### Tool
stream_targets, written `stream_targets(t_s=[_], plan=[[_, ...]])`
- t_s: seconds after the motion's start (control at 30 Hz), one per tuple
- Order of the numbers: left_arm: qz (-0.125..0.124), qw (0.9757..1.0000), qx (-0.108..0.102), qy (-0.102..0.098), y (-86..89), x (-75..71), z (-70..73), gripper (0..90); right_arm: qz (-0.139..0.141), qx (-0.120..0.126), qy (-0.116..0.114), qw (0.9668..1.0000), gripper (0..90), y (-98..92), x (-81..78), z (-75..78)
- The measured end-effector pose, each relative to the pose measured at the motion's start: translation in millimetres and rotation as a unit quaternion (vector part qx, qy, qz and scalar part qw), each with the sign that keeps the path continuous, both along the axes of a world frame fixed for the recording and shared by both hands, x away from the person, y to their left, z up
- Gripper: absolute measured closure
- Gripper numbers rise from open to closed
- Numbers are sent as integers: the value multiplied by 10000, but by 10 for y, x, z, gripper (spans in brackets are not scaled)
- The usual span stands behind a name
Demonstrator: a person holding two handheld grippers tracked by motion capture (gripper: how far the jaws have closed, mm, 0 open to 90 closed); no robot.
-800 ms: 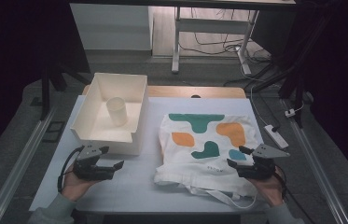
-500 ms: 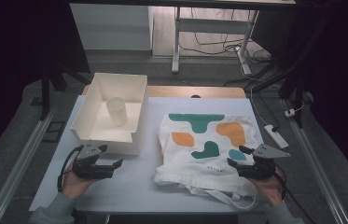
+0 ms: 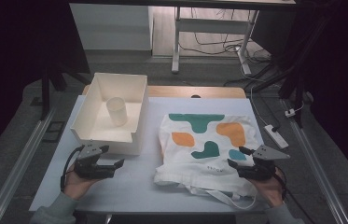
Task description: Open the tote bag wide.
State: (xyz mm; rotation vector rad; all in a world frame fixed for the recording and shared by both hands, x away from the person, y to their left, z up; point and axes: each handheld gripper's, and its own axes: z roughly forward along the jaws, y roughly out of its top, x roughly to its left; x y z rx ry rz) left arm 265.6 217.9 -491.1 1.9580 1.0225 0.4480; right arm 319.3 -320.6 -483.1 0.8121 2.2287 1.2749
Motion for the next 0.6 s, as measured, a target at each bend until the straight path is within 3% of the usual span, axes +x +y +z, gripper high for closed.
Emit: stream_targets(t_s=[0.43, 0.53, 0.6], plan=[[-66, 9996, -249, -109, 18, -25, 63, 189, -37, -35, -42, 10000, 293, 68, 0, 22], [-100, 9998, 3, -198, -45, -32, 140, 178, -93, 51, -13, 9999, 294, 50, 3, 22], [-246, 9992, -212, -221, -66, -53, 207, 179, -107, 82, -11, 9999, 294, 51, 24, 25]])
